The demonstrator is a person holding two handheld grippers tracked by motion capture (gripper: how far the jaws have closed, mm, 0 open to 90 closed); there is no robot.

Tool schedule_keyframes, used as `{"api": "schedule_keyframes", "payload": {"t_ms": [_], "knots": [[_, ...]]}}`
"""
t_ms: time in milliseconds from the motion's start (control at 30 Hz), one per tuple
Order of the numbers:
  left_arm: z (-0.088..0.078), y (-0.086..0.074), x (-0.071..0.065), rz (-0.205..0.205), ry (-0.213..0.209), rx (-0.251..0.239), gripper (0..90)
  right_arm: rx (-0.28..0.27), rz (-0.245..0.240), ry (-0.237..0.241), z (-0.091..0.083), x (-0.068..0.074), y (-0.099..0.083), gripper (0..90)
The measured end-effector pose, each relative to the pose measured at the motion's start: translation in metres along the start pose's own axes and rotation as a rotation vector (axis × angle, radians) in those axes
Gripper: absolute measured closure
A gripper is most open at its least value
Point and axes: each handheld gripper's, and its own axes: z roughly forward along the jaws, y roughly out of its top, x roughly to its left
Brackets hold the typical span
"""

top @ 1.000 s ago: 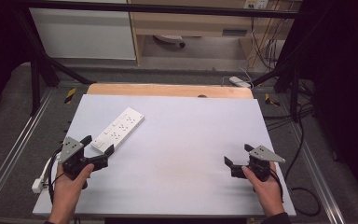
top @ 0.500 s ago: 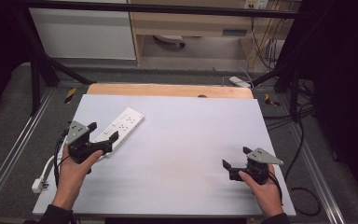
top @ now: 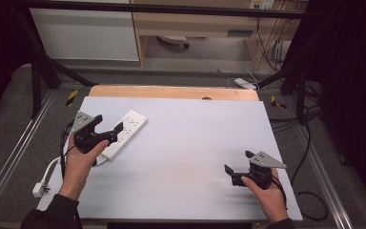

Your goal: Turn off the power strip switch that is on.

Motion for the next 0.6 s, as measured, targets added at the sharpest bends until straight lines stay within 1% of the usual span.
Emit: {"api": "schedule_keyframes", "payload": {"t_ms": [33, 67, 133, 167, 200, 233, 267, 300, 500, 600], "knots": [[0.002, 0.001, 0.001, -0.001, 0.003, -0.004, 13.8, 0.0, 0.0, 0.0, 0.0, 0.0, 0.0, 3.2], [0.003, 0.003, 0.001, -0.003, -0.001, 0.001, 16.6, 0.003, 0.005, 0.001, 0.0, 0.0, 0.0, 3.2], [0.006, 0.005, 0.002, -0.003, 0.001, 0.004, 17.9, 0.001, 0.008, 0.001, -0.001, 0.0, 0.0, 3.2], [0.008, 0.005, 0.003, -0.001, 0.003, 0.007, 20.6, -0.001, 0.01, 0.0, -0.001, 0.0, 0.0, 3.2], [0.009, 0.006, 0.003, 0.0, 0.004, 0.009, 20.6, -0.001, 0.01, 0.0, -0.001, 0.0, 0.0, 3.2], [0.011, 0.006, 0.004, 0.001, 0.006, 0.011, 24.6, 0.001, 0.007, -0.001, -0.001, 0.0, 0.0, 3.2], [0.012, 0.007, 0.005, -0.004, 0.003, 0.009, 24.6, 0.001, 0.007, -0.001, -0.001, 0.0, 0.0, 3.2], [0.013, 0.008, 0.007, -0.006, 0.003, 0.01, 28.0, -0.001, 0.007, 0.0, -0.001, 0.0, 0.0, 3.2], [0.02, 0.01, 0.01, -0.013, 0.017, 0.015, 30.4, 0.004, 0.002, 0.001, 0.0, 0.0, 0.0, 3.3], [0.022, 0.012, 0.012, -0.021, 0.015, 0.012, 30.7, 0.003, 0.002, 0.002, 0.0, 0.0, 0.0, 3.3]]}}
